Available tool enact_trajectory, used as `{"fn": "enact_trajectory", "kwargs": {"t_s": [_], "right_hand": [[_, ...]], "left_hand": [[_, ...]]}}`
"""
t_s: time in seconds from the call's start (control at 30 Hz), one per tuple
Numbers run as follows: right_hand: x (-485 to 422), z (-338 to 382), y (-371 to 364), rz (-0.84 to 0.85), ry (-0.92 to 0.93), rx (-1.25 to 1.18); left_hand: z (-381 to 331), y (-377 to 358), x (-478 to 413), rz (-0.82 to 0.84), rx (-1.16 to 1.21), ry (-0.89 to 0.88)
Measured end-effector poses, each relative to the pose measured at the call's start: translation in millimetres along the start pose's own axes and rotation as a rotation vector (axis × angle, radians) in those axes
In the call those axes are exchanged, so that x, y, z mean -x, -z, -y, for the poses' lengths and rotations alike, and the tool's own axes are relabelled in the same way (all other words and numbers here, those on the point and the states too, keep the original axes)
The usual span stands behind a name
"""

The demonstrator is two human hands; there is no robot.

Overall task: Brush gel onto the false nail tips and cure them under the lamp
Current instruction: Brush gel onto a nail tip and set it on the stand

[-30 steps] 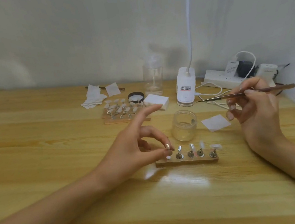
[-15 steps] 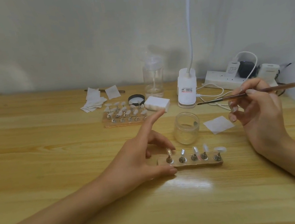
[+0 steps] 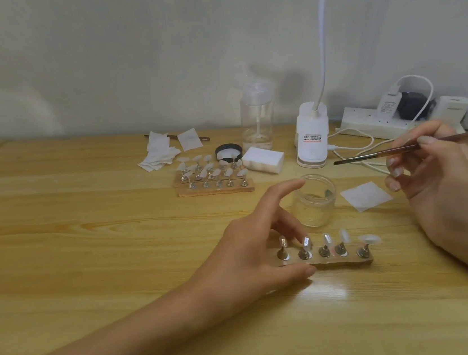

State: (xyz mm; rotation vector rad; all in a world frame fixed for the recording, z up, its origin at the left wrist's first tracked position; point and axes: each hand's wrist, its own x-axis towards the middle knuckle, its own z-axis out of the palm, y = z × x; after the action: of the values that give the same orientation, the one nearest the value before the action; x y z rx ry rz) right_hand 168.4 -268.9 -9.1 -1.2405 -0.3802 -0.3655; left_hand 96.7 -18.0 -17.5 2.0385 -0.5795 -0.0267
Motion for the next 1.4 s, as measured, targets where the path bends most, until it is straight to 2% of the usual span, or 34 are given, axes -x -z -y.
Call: {"fn": "enact_trajectory", "kwargs": {"t_s": [0.17, 0.33, 0.6, 0.7, 0.8, 0.97, 1.17, 1.4], "right_hand": [[1.5, 1.1, -1.2, -0.008, -0.017, 0.002], [2.0, 1.7, -2.2, -0.022, -0.026, -0.005], [6.7, 6.9, -6.4, 0.002, -0.007, 0.138], [8.6, 13.7, -11.6, 0.062, 0.006, 0.226], [10.1, 17.0, -21.5, 0.188, 0.024, 0.312], [8.6, 10.5, -39.5, 0.267, 0.078, 0.522], [9.5, 9.7, -43.3, 0.289, 0.033, 0.422], [4.3, 8.1, -38.2, 0.275, 0.010, 0.432]], "left_hand": [[0.0, -1.9, -2.0, -0.040, 0.047, 0.008], [-2.9, -1.8, -4.0, -0.024, -0.003, -0.021], [-11.2, -4.4, 2.9, -0.124, -0.434, -0.289], [-25.0, 2.6, 12.5, -0.199, -0.390, -0.451], [-41.9, 21.8, 12.9, -0.294, -0.250, -0.528], [-31.2, 43.2, -10.9, -0.339, -0.125, -0.376], [0.8, 29.8, -42.8, -0.345, 0.177, -0.223], [20.7, 23.2, -48.6, -0.365, 0.266, -0.170]]}}
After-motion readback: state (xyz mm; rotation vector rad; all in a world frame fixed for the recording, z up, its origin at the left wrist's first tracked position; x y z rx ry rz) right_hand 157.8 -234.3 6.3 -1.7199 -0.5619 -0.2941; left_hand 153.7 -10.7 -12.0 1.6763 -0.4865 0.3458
